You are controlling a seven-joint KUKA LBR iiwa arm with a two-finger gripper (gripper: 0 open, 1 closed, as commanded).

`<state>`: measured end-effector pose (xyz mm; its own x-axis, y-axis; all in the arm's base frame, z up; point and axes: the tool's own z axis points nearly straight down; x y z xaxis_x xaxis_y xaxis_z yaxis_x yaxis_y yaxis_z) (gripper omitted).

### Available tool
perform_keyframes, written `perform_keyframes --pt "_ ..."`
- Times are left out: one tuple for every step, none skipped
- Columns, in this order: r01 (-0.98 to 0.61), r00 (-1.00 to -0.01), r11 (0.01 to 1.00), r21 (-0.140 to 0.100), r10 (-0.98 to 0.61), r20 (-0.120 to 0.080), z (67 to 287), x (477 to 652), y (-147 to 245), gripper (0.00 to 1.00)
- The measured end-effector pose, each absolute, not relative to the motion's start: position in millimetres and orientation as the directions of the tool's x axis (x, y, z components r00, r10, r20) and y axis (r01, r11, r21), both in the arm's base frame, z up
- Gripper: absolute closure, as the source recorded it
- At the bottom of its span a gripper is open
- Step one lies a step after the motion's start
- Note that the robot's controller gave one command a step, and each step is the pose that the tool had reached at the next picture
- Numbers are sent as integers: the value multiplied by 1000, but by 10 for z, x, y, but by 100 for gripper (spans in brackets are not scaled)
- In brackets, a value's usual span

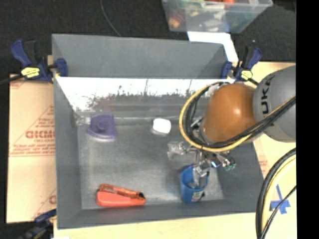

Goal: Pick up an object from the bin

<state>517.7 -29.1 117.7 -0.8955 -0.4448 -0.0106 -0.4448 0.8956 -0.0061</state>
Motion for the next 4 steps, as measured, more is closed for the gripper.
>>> perform_keyframes --pt "-357 -934 934 -3 -357 -7 998 4972 -103 0" --pt "-452 -892 892 -9 -452 -12 701 4995 -472 0" --pt "-467 -884 884 -8 -467 -10 712 4945 -459 100" --pt "-467 -884 884 -8 -467 -10 715 4944 -459 100"
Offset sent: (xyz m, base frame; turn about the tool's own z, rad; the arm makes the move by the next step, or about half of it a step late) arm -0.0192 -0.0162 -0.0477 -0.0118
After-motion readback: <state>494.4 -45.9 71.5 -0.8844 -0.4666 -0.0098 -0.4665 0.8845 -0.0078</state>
